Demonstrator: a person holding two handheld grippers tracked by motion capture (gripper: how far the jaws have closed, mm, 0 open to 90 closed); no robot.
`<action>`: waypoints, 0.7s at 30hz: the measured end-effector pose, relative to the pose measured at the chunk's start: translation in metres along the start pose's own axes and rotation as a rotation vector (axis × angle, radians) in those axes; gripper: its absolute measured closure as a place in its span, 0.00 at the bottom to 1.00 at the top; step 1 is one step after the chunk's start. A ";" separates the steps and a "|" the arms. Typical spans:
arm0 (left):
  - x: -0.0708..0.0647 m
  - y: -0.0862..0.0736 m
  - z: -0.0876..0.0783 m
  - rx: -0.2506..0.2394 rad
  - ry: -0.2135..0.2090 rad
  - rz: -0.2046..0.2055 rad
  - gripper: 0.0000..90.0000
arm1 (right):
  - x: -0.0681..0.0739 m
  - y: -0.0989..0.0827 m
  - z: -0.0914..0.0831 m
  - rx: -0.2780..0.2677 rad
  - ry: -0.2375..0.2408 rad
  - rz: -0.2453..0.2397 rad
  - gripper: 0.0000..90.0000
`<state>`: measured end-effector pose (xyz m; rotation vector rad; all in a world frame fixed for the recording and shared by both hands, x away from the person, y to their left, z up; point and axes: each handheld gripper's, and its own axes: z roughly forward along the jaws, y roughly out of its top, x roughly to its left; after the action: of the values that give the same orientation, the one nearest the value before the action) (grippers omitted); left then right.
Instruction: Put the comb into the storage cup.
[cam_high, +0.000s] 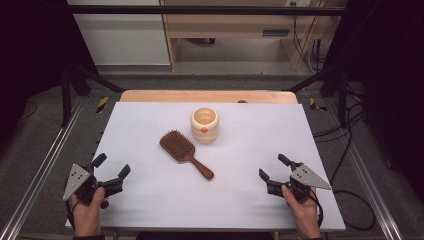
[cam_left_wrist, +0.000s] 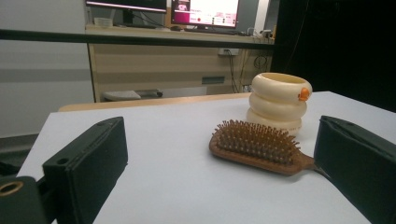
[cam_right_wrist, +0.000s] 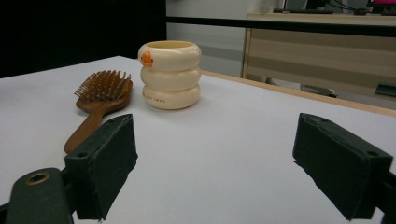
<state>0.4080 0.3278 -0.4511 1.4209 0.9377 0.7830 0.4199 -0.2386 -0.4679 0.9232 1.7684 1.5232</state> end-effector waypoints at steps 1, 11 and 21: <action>-0.001 0.000 0.001 0.007 -0.001 -0.002 0.03 | 0.000 0.000 0.000 0.000 -0.001 0.001 0.14; -0.006 -0.003 0.008 0.058 -0.025 -0.007 0.05 | 0.001 -0.001 0.001 0.014 -0.012 -0.002 0.14; -0.017 -0.005 0.016 0.088 -0.045 0.015 0.07 | 0.002 -0.002 0.001 0.025 -0.017 -0.003 0.14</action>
<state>0.4138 0.3053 -0.4559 1.5172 0.9376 0.7250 0.4198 -0.2364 -0.4696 0.9419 1.7798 1.4905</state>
